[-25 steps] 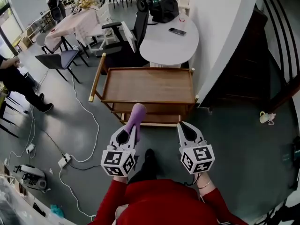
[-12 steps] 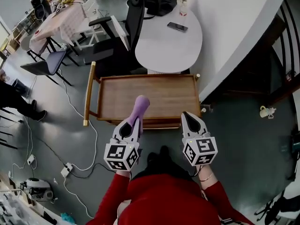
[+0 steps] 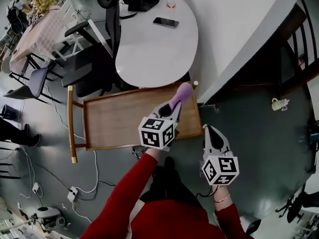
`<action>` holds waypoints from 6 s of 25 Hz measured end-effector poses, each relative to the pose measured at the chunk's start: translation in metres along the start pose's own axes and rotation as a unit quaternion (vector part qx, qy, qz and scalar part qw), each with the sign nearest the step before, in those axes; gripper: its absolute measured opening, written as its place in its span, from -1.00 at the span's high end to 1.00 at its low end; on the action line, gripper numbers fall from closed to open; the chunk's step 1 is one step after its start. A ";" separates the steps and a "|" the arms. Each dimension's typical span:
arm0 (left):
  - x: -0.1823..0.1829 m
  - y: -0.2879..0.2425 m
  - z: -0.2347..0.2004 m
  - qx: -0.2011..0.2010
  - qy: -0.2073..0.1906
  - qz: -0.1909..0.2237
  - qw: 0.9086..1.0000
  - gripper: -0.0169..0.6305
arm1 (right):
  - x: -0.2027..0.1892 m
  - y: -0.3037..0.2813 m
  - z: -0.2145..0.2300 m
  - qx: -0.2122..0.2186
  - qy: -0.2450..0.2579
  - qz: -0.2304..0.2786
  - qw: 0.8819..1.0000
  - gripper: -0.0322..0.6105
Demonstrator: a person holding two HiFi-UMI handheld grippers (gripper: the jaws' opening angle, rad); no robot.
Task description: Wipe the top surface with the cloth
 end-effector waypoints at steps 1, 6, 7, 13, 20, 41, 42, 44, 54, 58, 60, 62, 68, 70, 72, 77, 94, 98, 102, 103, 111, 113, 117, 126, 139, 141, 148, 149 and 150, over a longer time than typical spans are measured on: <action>0.002 -0.027 0.005 -0.008 0.005 -0.016 1.000 0.79 | -0.002 0.002 0.008 -0.008 -0.010 -0.002 1.000 0.87; -0.006 -0.118 0.013 0.036 -0.009 -0.104 0.994 0.79 | -0.004 0.001 0.034 -0.021 -0.031 -0.011 0.999 0.86; -0.008 -0.124 0.010 0.057 -0.016 -0.116 0.991 0.79 | -0.003 0.000 0.036 -0.020 -0.029 -0.015 0.999 0.87; -0.018 -0.096 -0.063 0.166 0.019 -0.143 0.976 0.79 | 0.021 -0.035 0.029 0.036 0.003 -0.047 0.998 0.87; -0.052 0.043 -0.197 0.333 0.113 -0.123 0.928 0.79 | 0.035 -0.090 -0.029 0.125 0.045 -0.076 0.988 0.86; -0.074 0.182 -0.236 0.448 0.129 -0.060 0.882 0.79 | 0.020 -0.105 -0.076 0.134 0.083 -0.080 0.984 0.86; -0.074 0.183 -0.235 0.448 0.126 -0.061 0.883 0.79 | 0.019 -0.103 -0.076 0.134 0.083 -0.079 0.984 0.86; -0.072 0.187 -0.231 0.449 0.119 -0.057 0.884 0.79 | 0.018 -0.101 -0.076 0.133 0.083 -0.075 0.985 0.86; -0.060 0.184 -0.197 0.447 0.052 -0.047 0.892 0.79 | 0.021 -0.084 -0.077 0.135 0.091 -0.054 0.985 0.86; -0.053 0.184 -0.188 0.432 0.030 -0.035 0.901 0.79 | 0.017 -0.085 -0.083 0.134 0.087 -0.047 0.986 0.86; -0.043 0.170 -0.172 0.404 0.005 -0.028 0.915 0.79 | 0.016 -0.081 -0.081 0.123 0.082 -0.040 0.988 0.87; -0.030 0.144 -0.145 0.353 -0.030 -0.023 0.935 0.79 | 0.016 -0.073 -0.075 0.105 0.073 -0.032 0.991 0.86; -0.004 0.025 -0.020 0.097 -0.085 -0.022 0.991 0.79 | 0.006 -0.034 -0.033 0.017 0.023 -0.016 0.999 0.86; -0.003 -0.010 0.012 0.028 -0.074 -0.037 0.996 0.79 | -0.001 -0.021 -0.018 -0.008 0.006 -0.014 1.000 0.86; -0.008 -0.038 0.032 -0.008 -0.067 -0.068 0.995 0.79 | -0.008 -0.010 -0.005 -0.025 -0.008 -0.016 1.000 0.86; -0.046 -0.073 0.020 0.049 -0.061 -0.169 0.982 0.79 | -0.018 -0.001 0.010 -0.030 -0.019 -0.031 0.999 0.86; -0.126 0.193 -0.222 0.418 0.131 -0.150 0.886 0.79 | 0.000 -0.081 -0.099 0.149 0.098 -0.091 0.980 0.86; -0.135 0.212 -0.231 0.457 0.136 -0.147 0.867 0.79 | -0.006 -0.083 -0.104 0.152 0.104 -0.093 0.978 0.86; -0.125 0.214 -0.226 0.496 0.111 -0.132 0.851 0.79 | -0.010 -0.082 -0.098 0.138 0.092 -0.084 0.983 0.87; -0.114 0.214 -0.217 0.492 0.101 -0.112 0.857 0.79 | -0.011 -0.080 -0.095 0.130 0.086 -0.080 0.985 0.86; -0.025 0.109 -0.071 0.172 0.023 -0.003 0.985 0.79 | -0.015 -0.028 -0.038 0.017 0.007 -0.038 0.999 0.87; -0.019 0.069 -0.032 0.080 0.032 -0.013 0.996 0.79 | -0.018 -0.011 -0.020 -0.015 -0.010 -0.027 0.999 0.87; -0.032 0.003 0.032 -0.035 0.045 -0.061 0.997 0.79 | -0.029 0.018 0.018 -0.066 -0.038 -0.017 0.997 0.86; -0.099 -0.037 0.042 0.025 0.003 -0.206 0.978 0.79 | -0.022 0.011 0.031 -0.034 -0.017 -0.041 0.998 0.87; -0.160 0.208 -0.170 0.395 0.091 -0.193 0.894 0.79 | 0.000 -0.063 -0.085 0.133 0.098 -0.086 0.983 0.87; -0.165 0.232 -0.178 0.435 0.091 -0.193 0.875 0.79 | -0.001 -0.066 -0.092 0.140 0.107 -0.093 0.980 0.87; -0.176 0.252 -0.183 0.501 0.072 -0.210 0.836 0.79 | -0.004 -0.070 -0.101 0.146 0.118 -0.100 0.977 0.87; -0.176 0.251 -0.184 0.505 0.071 -0.213 0.834 0.79 | -0.005 -0.071 -0.101 0.146 0.119 -0.100 0.977 0.87; -0.177 0.251 -0.186 0.507 0.070 -0.216 0.831 0.79 | -0.006 -0.072 -0.101 0.146 0.119 -0.101 0.977 0.86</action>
Point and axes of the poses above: the fingertips, and each gripper's own axes: y backward along the fingers, z to its right, x out of its top, the point moved 9 cm from there along y, backward along the fingers, and after that the axes turned 15 degrees about -z, right-handed, at the moved point
